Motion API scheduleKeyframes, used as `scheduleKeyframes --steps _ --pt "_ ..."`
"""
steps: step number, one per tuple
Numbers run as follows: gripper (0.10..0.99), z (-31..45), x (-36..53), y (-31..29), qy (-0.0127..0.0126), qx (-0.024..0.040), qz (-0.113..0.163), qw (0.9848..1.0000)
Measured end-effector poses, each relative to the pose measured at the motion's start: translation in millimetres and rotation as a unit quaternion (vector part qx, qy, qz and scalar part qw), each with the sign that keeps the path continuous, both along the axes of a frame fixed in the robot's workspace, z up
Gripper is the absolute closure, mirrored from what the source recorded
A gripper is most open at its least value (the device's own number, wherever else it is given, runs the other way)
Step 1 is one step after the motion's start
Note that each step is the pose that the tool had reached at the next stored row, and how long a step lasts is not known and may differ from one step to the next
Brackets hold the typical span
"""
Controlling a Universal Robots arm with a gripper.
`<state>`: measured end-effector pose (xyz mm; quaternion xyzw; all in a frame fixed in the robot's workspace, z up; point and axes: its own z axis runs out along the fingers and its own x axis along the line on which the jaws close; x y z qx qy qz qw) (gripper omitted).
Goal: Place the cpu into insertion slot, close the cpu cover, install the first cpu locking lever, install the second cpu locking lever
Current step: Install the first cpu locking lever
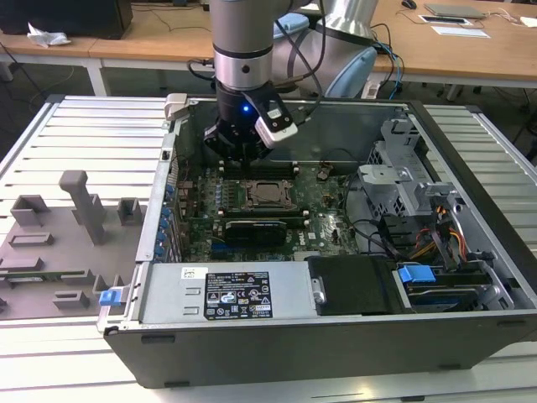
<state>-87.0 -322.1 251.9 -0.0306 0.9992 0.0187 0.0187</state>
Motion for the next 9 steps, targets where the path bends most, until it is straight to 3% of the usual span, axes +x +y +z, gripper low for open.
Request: scheduleKeyframes --steps 4,8,9 --pt "0.980 -0.2 -6.5 0.0 -0.0018 0.0054 0.000 1.0000" --pt "0.980 -0.6 -14.4 0.0 -0.0036 0.0177 0.000 0.9998" --pt "0.980 -0.6 -17.1 0.0 -0.0044 0.0273 0.000 0.9996"
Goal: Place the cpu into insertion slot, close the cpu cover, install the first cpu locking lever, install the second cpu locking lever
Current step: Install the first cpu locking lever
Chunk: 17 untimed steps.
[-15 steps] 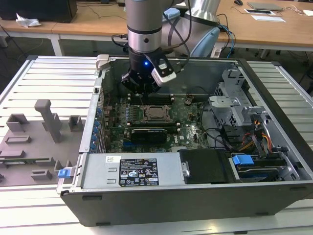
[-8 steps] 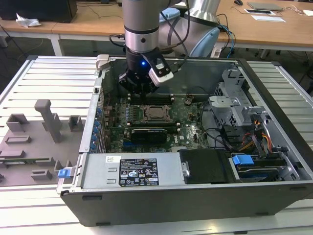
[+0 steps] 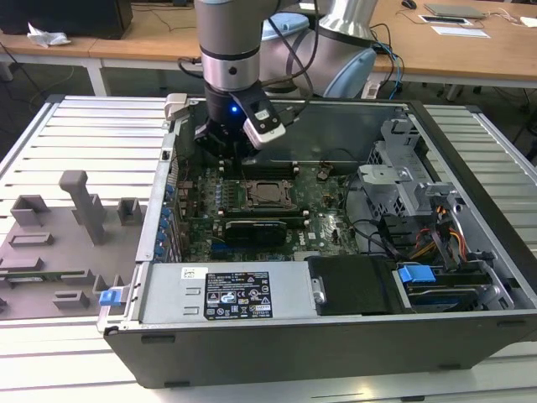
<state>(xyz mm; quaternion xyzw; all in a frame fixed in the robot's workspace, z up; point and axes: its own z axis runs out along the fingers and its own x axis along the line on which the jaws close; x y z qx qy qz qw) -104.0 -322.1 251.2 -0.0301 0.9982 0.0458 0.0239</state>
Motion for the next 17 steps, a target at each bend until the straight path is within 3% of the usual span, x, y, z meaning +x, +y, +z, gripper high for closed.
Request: scheduleKeyframes --steps 4,7,9,11,17 --pt "0.980 -0.1 -9.6 0.0 -0.0038 0.0368 0.000 0.9993" --pt "0.980 -0.3 -15.9 0.0 -0.0052 0.0466 0.000 0.9989" --pt "0.980 -0.3 -16.4 0.0 -0.0065 0.0641 0.000 0.9979" --pt "0.980 -0.4 -16.4 0.1 -0.0067 0.0676 0.000 0.9977" --pt "0.980 -0.7 -7.5 -1.4 -0.0066 0.0678 0.000 0.9977"
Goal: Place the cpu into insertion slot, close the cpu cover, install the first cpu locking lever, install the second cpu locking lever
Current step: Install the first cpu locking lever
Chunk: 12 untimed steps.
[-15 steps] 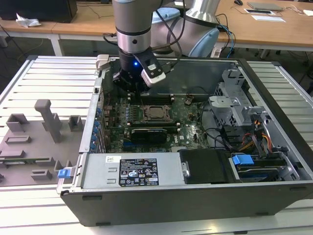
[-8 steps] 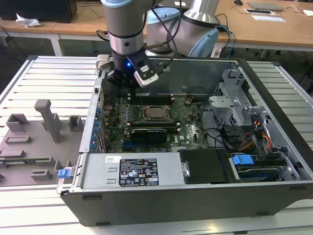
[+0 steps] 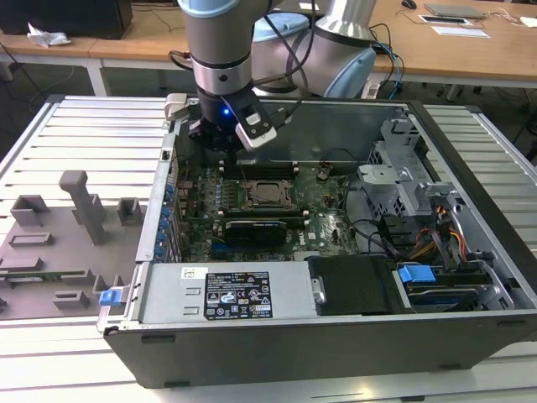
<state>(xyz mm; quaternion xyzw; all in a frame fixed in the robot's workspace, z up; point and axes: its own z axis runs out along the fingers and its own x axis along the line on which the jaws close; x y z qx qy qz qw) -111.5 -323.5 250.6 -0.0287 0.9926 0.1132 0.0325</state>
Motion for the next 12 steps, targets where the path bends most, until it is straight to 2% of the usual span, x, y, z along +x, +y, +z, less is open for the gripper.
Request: scheduleKeyframes --steps 6,9,12 --pt "0.980 -0.7 22.0 -3.3 0.0001 0.0000 0.000 1.0000" --pt "0.980 -1.2 40.8 -5.4 0.0003 0.0000 0.000 1.0000" --pt "0.980 -1.3 49.6 -6.0 0.0004 0.0000 0.000 1.0000"
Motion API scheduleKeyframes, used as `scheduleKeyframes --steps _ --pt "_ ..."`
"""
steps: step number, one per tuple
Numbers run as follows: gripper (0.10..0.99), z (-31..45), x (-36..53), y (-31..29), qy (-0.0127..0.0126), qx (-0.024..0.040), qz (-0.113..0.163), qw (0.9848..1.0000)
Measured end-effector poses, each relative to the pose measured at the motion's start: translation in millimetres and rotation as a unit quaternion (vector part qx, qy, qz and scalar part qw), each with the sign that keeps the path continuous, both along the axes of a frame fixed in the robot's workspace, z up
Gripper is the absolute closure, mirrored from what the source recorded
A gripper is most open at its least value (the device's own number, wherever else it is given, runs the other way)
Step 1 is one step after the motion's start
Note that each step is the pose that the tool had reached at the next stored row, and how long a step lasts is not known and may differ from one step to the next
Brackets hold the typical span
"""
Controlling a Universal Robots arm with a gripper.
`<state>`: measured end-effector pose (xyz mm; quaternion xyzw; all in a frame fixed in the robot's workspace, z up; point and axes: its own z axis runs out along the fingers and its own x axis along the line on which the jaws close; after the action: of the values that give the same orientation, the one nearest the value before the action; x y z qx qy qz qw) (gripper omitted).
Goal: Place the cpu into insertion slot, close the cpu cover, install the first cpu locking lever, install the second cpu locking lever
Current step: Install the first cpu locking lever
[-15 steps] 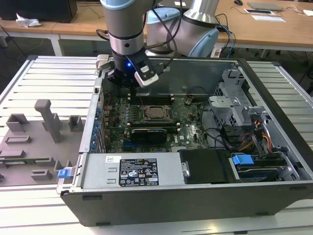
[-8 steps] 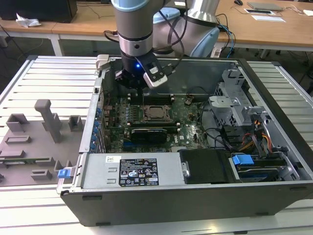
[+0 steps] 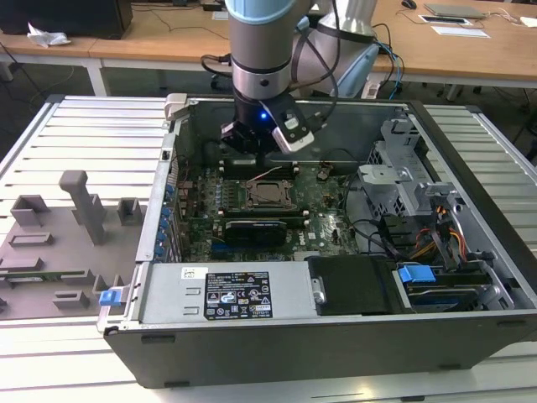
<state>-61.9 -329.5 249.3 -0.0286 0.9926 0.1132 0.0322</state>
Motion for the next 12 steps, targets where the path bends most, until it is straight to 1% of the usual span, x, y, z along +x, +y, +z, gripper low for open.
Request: scheduleKeyframes --steps 1,3,8,9,10,12 --pt "0.980 0.0 3.4 -0.2 0.0001 0.0000 0.000 1.0000" --pt "0.980 -0.1 6.9 -0.3 0.0001 0.0000 0.000 1.0000" --pt "0.980 -0.2 7.9 -0.3 0.0001 -0.0001 0.000 1.0000" --pt "0.980 -0.5 7.9 -0.3 -0.0018 -0.0001 0.000 1.0000" --pt "0.980 -0.9 7.9 -0.3 -0.0046 -0.0001 0.000 1.0000" --pt "0.980 -1.4 7.9 -0.3 -0.0164 -0.0012 0.000 0.9999"
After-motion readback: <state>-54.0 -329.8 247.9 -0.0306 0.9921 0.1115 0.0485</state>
